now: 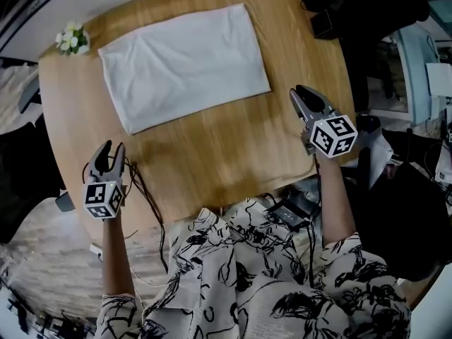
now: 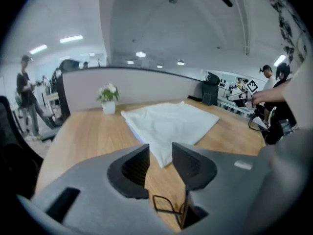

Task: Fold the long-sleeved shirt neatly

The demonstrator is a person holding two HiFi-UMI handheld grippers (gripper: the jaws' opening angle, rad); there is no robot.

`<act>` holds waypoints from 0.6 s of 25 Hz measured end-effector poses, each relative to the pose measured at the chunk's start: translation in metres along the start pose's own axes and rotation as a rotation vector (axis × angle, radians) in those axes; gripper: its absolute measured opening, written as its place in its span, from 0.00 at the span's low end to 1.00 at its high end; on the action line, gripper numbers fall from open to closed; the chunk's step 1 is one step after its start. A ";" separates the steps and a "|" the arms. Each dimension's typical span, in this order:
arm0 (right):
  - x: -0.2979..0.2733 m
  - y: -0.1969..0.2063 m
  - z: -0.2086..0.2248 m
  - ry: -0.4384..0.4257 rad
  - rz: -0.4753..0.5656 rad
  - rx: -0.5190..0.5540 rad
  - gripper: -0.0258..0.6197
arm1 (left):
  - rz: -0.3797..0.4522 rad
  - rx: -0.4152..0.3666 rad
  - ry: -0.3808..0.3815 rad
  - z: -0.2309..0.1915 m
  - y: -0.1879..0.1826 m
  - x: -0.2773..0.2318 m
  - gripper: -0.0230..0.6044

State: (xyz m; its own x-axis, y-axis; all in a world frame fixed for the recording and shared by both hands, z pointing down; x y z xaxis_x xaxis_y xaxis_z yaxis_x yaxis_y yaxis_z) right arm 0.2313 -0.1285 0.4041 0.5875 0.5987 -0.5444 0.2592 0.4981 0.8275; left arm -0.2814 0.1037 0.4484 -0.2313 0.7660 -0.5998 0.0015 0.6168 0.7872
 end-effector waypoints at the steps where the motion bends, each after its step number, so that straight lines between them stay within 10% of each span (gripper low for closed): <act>1: 0.014 -0.015 0.000 -0.004 0.068 -0.008 0.17 | 0.064 -0.037 -0.039 0.006 -0.014 0.011 0.25; 7: 0.103 -0.087 -0.007 -0.033 0.467 -0.004 0.06 | 0.377 -0.172 -0.167 0.062 -0.090 0.079 0.04; 15: 0.206 -0.112 -0.032 -0.065 0.725 0.198 0.06 | 0.604 -0.303 -0.263 0.144 -0.133 0.171 0.04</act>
State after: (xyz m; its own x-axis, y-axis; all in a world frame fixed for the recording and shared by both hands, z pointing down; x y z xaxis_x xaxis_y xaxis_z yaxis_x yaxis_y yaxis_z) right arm 0.2992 -0.0407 0.1951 0.7059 0.6922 0.1500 -0.0799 -0.1325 0.9880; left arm -0.1808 0.1789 0.2202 -0.0333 0.9989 -0.0325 -0.2236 0.0243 0.9744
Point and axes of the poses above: the fingertips, and each gripper's own axes: x backward along the fingers, z to its right, y out of its underside, the point moved 8 cm from there along x, backward along the fingers, and after that the axes turned 3 degrees about y, right-handed, at the moved point
